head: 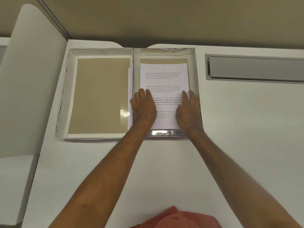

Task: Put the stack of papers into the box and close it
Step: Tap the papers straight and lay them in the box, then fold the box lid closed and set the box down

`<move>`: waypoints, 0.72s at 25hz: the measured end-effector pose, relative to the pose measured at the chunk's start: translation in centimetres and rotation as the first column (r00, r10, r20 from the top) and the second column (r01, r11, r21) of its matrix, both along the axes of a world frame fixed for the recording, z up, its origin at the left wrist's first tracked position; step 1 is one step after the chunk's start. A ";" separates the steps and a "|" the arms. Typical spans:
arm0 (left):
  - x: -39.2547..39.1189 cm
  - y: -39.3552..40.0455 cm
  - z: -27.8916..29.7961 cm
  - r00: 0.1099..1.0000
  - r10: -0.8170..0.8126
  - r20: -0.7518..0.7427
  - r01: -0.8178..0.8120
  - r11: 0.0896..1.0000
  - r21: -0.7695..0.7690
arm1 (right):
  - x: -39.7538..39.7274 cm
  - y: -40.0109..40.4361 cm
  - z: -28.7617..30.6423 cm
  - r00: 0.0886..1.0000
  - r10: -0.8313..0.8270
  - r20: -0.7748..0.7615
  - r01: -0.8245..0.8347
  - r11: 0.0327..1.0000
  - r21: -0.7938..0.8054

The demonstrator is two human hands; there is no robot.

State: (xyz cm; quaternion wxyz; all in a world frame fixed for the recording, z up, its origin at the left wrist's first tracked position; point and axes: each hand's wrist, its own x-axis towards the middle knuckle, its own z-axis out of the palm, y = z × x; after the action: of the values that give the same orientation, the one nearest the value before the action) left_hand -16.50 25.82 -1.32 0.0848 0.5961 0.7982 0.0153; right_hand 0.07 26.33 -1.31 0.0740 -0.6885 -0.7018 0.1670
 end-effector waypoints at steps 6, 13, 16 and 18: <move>-1.3 -1.8 0.0 0.976 0.086 0.199 -0.111 0.987 0.116 | -1.7 -2.0 1.4 0.987 0.013 -0.161 -0.011 1.000 0.014; -10.5 -5.2 0.2 0.909 0.364 0.205 -0.395 0.908 0.139 | -8.3 -4.6 2.6 0.932 0.269 -0.243 -0.293 0.954 -0.068; -14.4 -6.2 0.1 0.873 0.462 0.153 -0.483 0.862 0.153 | -10.2 -5.6 2.6 0.913 0.341 -0.223 -0.371 0.923 -0.106; -16.7 -6.9 0.0 0.826 0.552 0.111 -0.563 0.809 0.165 | -11.1 -6.3 2.2 0.909 0.374 -0.184 -0.400 0.907 -0.132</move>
State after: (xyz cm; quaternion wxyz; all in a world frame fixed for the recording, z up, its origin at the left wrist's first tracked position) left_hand -33.24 18.94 -1.28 0.0419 0.3403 0.9299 0.1330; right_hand -11.05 20.08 0.90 0.0356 -0.5241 -0.8002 0.2895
